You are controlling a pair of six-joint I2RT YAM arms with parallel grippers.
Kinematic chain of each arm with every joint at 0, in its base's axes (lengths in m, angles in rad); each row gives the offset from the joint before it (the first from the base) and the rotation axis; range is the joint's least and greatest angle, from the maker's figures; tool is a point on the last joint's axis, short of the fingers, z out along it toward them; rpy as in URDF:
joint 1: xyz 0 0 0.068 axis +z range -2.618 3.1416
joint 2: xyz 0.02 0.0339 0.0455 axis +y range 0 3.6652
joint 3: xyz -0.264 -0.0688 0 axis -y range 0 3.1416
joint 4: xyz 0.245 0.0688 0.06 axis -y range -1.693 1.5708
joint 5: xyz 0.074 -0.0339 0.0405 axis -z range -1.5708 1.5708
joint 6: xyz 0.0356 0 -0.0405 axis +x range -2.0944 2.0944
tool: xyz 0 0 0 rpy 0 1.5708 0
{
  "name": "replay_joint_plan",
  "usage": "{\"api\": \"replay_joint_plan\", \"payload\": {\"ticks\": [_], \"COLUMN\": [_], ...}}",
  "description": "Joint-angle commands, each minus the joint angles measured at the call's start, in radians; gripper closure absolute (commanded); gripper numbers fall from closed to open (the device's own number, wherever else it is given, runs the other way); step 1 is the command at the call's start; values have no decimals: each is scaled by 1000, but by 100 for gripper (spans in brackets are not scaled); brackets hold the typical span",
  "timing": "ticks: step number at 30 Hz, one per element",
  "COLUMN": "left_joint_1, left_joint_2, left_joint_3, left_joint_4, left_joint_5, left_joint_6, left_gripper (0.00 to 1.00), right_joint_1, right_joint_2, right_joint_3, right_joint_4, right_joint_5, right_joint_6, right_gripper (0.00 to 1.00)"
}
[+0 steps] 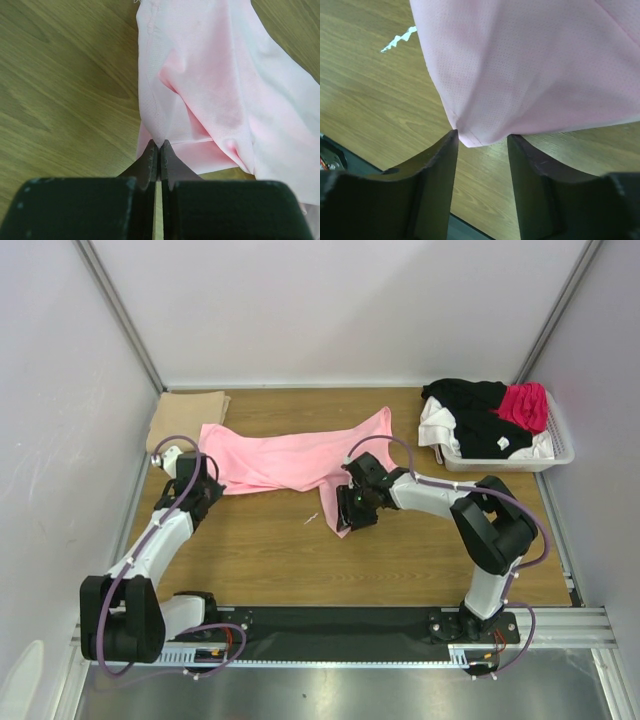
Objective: Fold and stack the t-shirts
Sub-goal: Flatten the tshirt out
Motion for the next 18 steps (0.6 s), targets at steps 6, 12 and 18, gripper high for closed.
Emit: {"api": "replay_joint_plan", "payload": {"ticks": [6,12,18], "left_joint_1": [-4,-4,-4], "left_joint_2": [-36,-58,-102], "left_joint_3": [1,21,82], "left_joint_4": [4,-22,-74], "left_joint_5": [-27,-38,-56], "left_joint_6": [39,71,134], "left_gripper": [100,100,100], "right_joint_1": [8,6,-15], "right_joint_2": [24,-42,-169], "right_joint_3": [22,35,81], "right_joint_4": [55,66,55], "right_joint_5": [-42,0,56], "right_joint_6": [-42,-48,-28], "right_gripper": [67,100,100]}}
